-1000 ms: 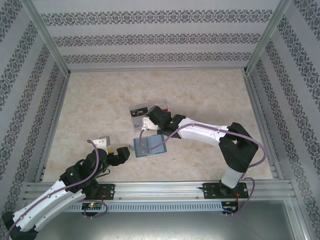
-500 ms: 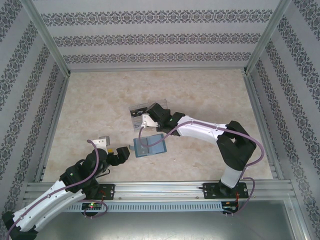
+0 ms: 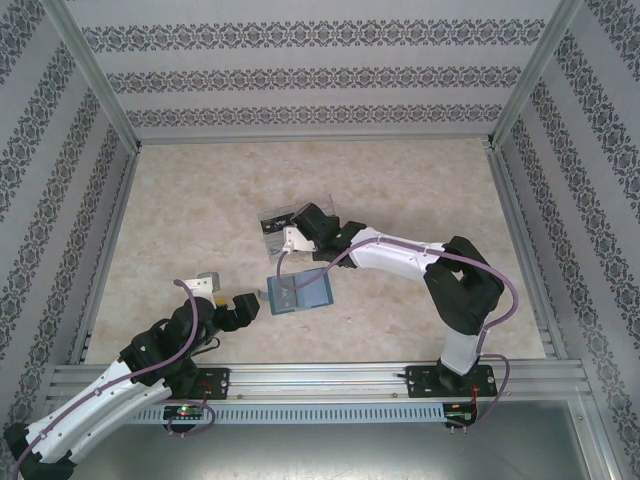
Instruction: Take the credit cards out of the card holder
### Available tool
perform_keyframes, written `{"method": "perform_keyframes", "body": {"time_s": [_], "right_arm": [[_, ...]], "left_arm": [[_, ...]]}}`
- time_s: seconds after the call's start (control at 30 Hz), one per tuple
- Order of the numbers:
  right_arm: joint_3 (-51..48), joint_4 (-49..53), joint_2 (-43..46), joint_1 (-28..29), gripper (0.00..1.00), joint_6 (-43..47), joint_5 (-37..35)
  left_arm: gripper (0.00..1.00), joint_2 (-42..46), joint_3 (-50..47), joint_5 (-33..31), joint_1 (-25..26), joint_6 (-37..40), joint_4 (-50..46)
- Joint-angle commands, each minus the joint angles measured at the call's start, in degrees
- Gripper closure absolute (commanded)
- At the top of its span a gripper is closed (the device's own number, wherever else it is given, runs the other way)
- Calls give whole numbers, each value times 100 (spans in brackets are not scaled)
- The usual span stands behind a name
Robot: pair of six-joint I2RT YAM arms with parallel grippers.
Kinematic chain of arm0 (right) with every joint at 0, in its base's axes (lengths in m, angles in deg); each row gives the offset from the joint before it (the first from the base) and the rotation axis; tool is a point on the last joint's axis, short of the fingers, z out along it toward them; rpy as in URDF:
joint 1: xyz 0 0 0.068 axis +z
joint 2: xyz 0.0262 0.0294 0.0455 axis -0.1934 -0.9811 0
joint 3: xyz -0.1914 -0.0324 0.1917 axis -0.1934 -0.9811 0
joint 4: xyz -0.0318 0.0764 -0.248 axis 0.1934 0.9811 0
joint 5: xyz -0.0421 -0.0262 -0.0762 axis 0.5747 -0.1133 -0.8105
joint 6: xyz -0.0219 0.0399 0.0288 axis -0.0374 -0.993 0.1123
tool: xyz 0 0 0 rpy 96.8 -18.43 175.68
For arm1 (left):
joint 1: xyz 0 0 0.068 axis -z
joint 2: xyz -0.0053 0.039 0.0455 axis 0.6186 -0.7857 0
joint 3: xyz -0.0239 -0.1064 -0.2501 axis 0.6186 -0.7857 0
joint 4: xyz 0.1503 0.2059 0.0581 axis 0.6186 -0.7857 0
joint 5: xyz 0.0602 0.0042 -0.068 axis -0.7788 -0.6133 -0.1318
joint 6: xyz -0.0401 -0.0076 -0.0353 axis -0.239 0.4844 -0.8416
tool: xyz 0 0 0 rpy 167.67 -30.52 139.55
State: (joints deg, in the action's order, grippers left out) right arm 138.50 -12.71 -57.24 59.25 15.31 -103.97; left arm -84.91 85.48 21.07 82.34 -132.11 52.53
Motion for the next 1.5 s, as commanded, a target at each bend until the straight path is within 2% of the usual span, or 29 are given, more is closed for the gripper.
{"method": "perform_keyframes", "body": {"time_s": [0.0,0.9,1.47], "right_arm": [[190,90,-2,-6,100,53,5],[321,-73,-238,-204,100,770,-1],[504,111,-244,-204,100,845,125]], "left_arm": [[0,52,-88,-104,-72,158,-94],[0,45,-126,-112,-70,165,-69],[0,48,-159,-121,-69,176,-31]]}}
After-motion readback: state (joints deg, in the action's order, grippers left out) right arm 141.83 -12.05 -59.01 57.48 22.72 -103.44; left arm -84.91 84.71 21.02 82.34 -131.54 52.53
